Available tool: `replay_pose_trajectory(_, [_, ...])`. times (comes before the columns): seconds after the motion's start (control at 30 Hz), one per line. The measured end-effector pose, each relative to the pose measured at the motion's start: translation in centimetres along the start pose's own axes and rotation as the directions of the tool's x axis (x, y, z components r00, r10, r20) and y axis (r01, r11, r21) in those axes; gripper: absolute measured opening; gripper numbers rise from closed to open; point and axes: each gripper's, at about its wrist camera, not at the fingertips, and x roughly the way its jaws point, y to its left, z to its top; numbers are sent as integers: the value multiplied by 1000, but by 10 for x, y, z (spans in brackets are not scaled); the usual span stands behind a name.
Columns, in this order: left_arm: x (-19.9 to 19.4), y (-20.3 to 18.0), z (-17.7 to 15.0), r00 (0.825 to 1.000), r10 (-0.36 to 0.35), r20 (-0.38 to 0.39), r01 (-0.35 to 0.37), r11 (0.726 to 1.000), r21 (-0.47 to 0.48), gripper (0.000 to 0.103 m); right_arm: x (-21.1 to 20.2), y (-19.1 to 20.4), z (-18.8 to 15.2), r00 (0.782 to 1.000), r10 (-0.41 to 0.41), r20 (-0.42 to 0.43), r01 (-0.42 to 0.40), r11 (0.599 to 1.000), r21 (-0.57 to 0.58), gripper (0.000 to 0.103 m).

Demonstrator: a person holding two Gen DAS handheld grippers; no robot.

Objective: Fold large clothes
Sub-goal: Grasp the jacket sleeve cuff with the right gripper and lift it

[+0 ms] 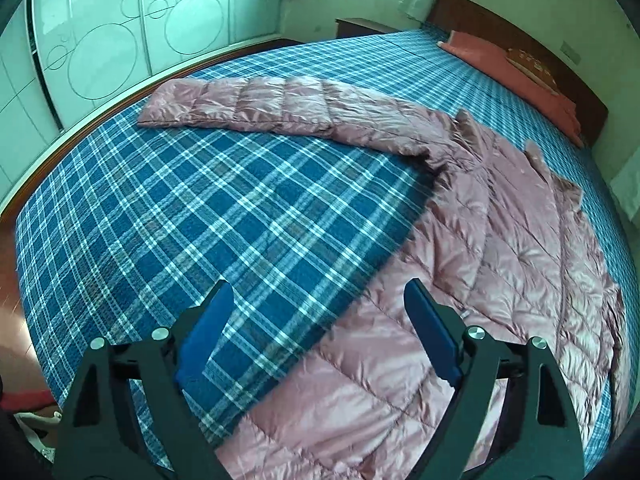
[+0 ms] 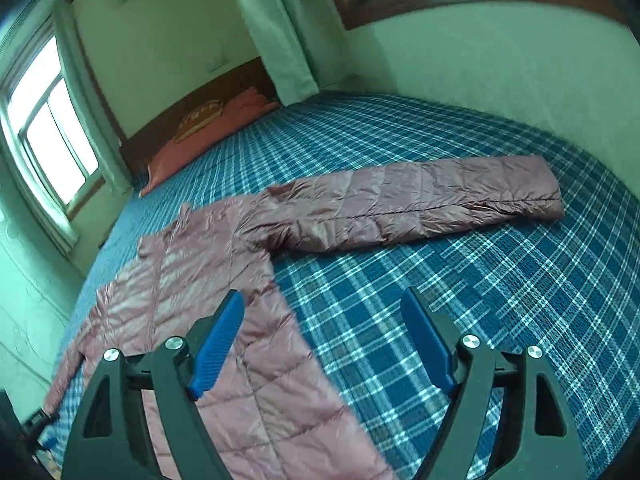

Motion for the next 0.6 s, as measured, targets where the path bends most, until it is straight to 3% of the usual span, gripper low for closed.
replay_pose_trajectory(0.1, [21, 14, 10, 999, 48, -15, -48, 998, -33, 87, 20, -59, 21, 999, -21, 39, 14, 985, 174, 80])
replay_pose_trajectory(0.2, [40, 35, 17, 997, 66, -33, -70, 990, -125, 87, 42, -107, 36, 997, -57, 51, 39, 951, 306, 80])
replay_pose_trajectory(0.33, [60, 56, 20, 996, 73, -49, -82, 971, -224, 87, 62, -152, 44, 994, -49, 96, 1, 891, 453, 80])
replay_pose_trajectory(0.47, [68, 61, 23, 996, 85, -22, -88, 960, -264, 87, 68, -170, 50, 978, -42, 203, -70, 855, 514, 80])
replay_pose_trajectory(0.6, [76, 59, 32, 995, 98, 1, -95, 962, -256, 87, 74, -165, 63, 966, -89, 242, -51, 853, 520, 79])
